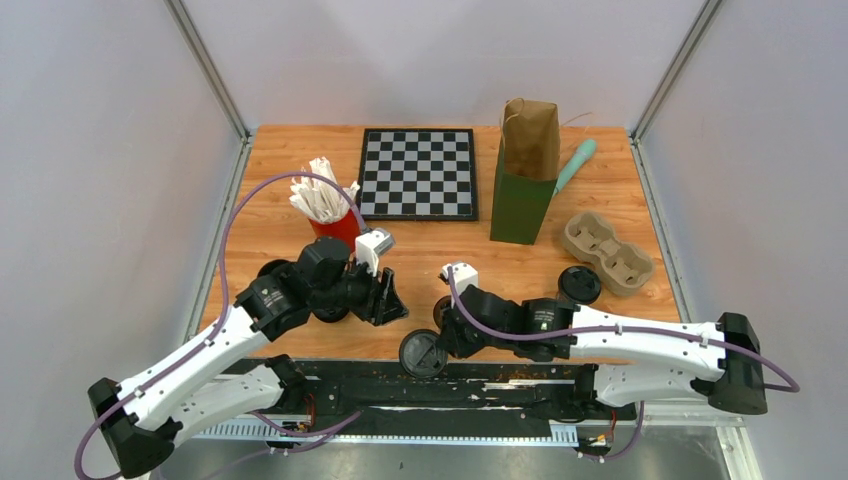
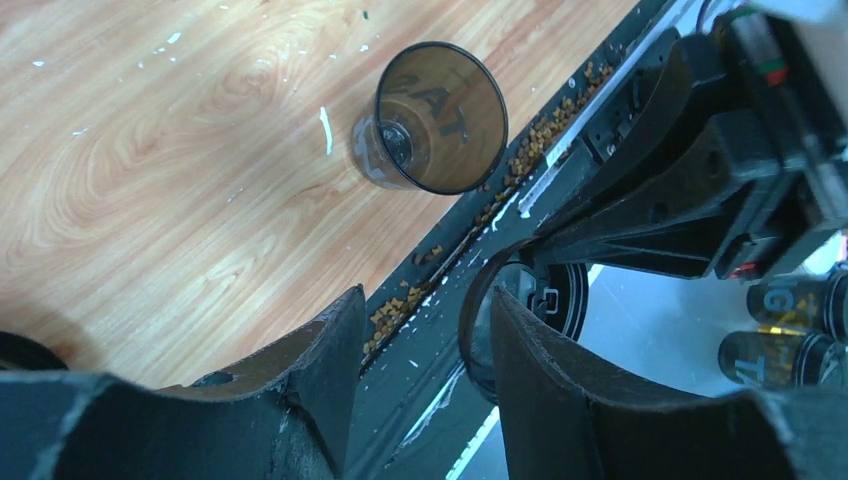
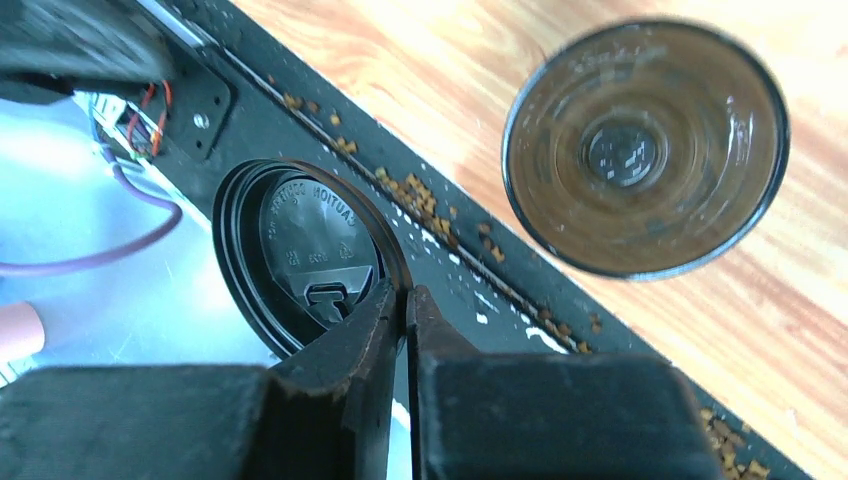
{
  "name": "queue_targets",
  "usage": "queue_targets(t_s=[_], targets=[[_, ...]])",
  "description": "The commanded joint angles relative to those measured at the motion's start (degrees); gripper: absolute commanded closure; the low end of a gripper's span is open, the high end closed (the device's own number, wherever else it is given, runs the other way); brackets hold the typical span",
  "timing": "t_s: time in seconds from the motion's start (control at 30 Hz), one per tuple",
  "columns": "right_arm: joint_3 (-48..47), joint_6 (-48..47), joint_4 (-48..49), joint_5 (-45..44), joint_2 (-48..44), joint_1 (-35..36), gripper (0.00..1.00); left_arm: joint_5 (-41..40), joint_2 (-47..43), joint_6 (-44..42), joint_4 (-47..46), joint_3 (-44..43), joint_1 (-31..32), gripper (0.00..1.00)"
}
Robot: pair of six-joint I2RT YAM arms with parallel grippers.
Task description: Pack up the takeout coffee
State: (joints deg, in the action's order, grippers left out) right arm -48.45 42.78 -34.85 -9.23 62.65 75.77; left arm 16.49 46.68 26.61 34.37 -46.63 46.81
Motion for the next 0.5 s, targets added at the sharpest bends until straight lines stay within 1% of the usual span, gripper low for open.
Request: queue_targets(t_s=[0.0, 0.1, 0.23, 0.3, 0.33, 0.47], targets=[[-5.7, -6.2, 3.8, -3.1, 3.4, -2.1, 0.92, 4.8, 2.8, -4.6, -1.7, -1.0, 0.2, 0.45], [-8.6, -8.5, 4.2, -2.7, 5.7, -3.4, 0.90, 4.0, 5.2, -5.8, -1.2, -1.2, 0.2, 0.53], [-10.5, -10.5, 4.8, -1.5, 7.2, -4.8, 0.90, 0.5, 6.8, -6.8, -0.4, -0.9, 0.2, 0.59], [-10.5, -10.8, 5.3, -1.0, 7.2, -5.4, 0.90, -0.4, 7.1, -7.2, -0.2, -0.8, 0.2, 0.64], [-10.3, -10.9, 5.5, -0.9, 7.2, -5.5, 0.90, -0.5, 7.2, -7.3, -0.1, -0.8, 0.2, 0.68], [-9.0, -11.2, 7.0, 0.4, 6.8, -6.4, 0.90, -0.8, 7.1, -7.1, -0.9, -0.2, 0.2, 0.94]])
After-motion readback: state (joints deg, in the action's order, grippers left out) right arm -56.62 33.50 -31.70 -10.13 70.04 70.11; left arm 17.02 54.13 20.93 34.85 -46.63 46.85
